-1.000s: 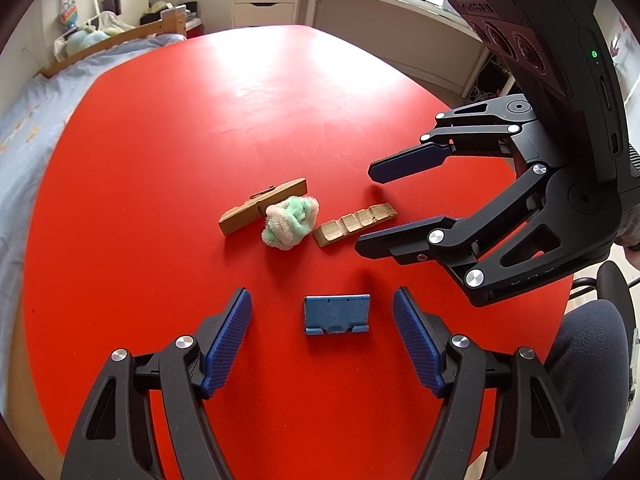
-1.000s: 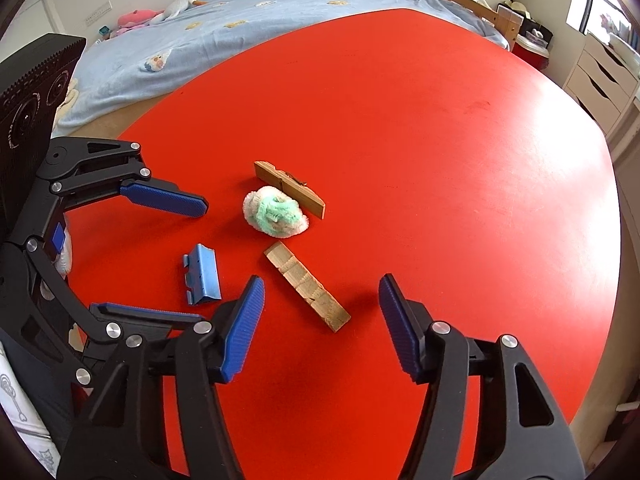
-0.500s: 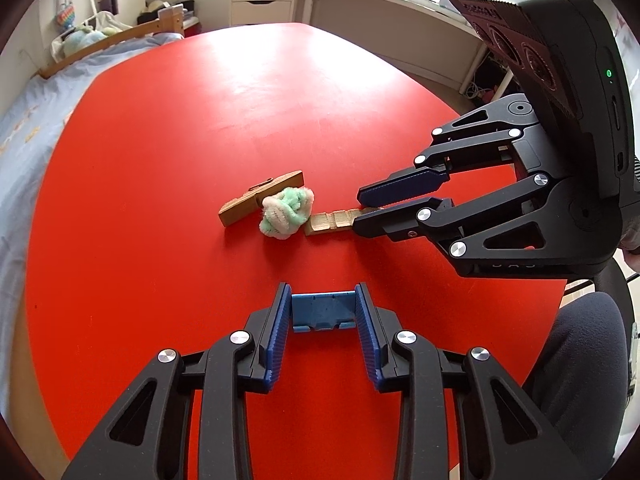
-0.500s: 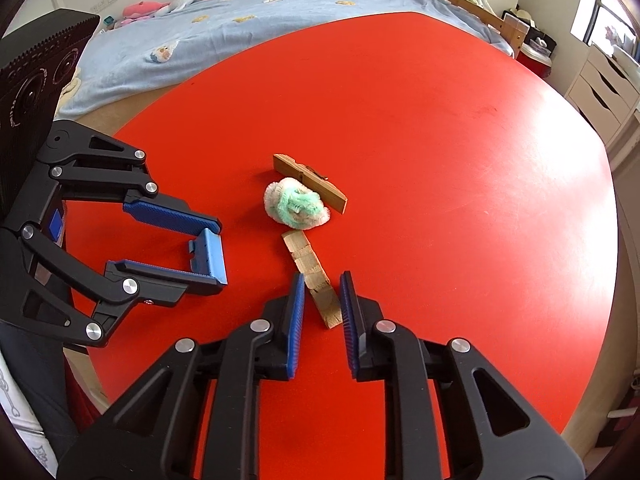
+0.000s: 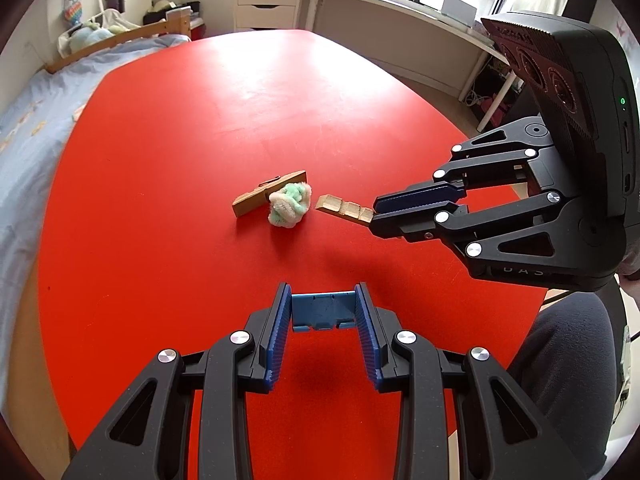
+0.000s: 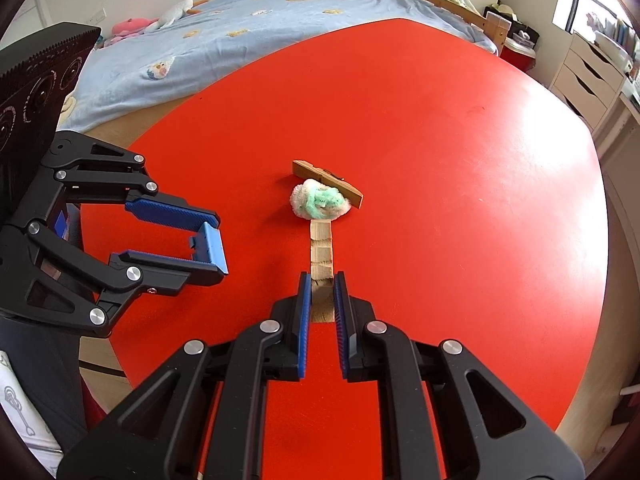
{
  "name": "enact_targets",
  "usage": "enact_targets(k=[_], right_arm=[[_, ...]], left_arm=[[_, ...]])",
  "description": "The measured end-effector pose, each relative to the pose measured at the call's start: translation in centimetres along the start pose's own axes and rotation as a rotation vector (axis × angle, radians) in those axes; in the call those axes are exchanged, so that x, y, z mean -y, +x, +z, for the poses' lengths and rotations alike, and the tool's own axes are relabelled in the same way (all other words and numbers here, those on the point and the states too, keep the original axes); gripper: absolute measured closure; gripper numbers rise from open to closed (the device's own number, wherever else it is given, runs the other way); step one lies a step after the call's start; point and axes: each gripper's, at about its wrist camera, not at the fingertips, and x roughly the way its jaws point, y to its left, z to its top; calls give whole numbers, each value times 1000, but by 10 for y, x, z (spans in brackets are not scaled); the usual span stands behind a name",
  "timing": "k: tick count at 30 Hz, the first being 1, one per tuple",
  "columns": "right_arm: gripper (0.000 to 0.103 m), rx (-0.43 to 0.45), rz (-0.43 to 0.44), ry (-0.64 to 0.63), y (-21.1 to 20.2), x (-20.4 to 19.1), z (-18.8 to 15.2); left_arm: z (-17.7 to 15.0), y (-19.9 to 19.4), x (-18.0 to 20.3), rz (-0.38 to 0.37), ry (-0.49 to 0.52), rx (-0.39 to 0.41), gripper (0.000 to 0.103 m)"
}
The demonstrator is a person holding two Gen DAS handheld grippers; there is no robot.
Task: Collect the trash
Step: 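Carry the blue case and wooden strip with both tools over the wastebasket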
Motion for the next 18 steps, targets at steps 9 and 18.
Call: enact_targets(k=[9, 18], right_arm=[[92, 33, -31, 72, -32, -10, -14], [92, 103, -43, 143, -74, -29, -34]], left_arm=[[-5, -28, 7, -4, 16, 31, 71], [-25, -69, 21, -7, 31, 78, 71]])
